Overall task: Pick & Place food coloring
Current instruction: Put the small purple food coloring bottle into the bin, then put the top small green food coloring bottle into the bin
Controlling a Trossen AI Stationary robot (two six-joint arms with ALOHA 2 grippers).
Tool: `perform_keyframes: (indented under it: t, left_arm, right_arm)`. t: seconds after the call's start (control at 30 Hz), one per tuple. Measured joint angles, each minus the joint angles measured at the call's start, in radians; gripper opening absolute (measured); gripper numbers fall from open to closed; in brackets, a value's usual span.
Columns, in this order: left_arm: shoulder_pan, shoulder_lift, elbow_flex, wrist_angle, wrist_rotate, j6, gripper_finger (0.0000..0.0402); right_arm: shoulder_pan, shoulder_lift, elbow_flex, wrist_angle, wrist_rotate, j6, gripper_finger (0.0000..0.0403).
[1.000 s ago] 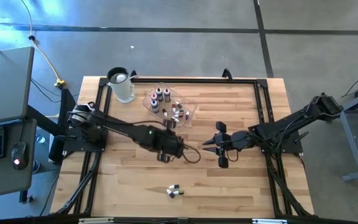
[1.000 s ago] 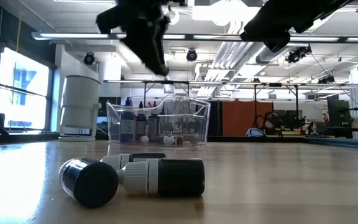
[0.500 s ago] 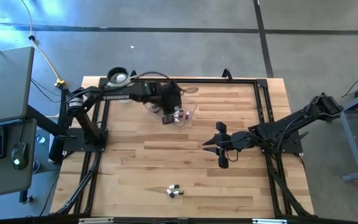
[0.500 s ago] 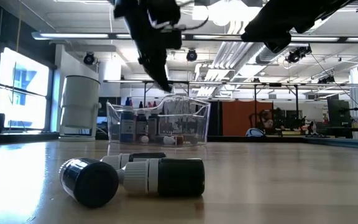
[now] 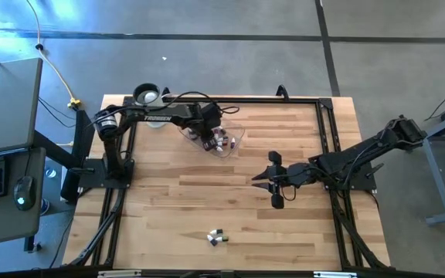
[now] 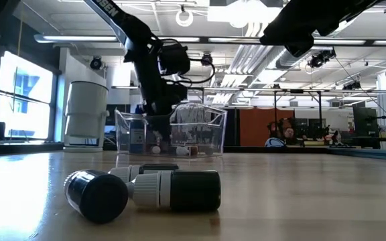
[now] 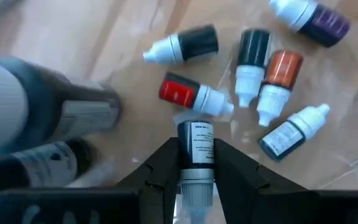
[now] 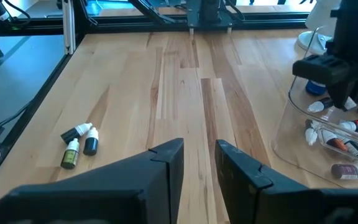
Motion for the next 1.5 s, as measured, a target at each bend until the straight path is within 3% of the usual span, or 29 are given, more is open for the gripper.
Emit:
perform_keyframes:
  t: [0.6, 0.9, 1.0, 1.23, 1.37, 1.5]
  left_arm:
    - [0.0, 0.05, 0.0, 0.094, 0.014, 0.038, 0.0091]
    - [0.0, 0.05, 0.002, 0.085, -0.008, 0.058, 0.0172]
    - [-0.002, 0.05, 0.053, -0.006, 0.01, 0.045, 0.0189]
    - [-0.019, 0.049, 0.317, -0.413, 0.052, -0.033, 0.0192]
    - [-0.077, 0.02, 0.457, -0.572, 0.05, -0.05, 0.0192]
    - [-0.181, -0.047, 0.479, -0.629, 0.047, -0.061, 0.0192]
  right_arm:
    - [0.0, 0.0, 0.0, 0.0, -0.001, 0.0, 0.0084]
    - [0.0, 0.0, 0.0, 0.0, -0.001, 0.0, 0.0084]
    - [0.0, 0.0, 0.0, 0.0, -0.001, 0.0, 0.0084]
    - [0.0, 0.0, 0.0, 0.0, -0.001, 0.0, 0.0084]
    - [0.0, 0.0, 0.0, 0.0, -0.001, -0.001, 0.0084]
    - [0.0, 0.01, 0.001, 0.001, -0.001, -0.018, 0.0084]
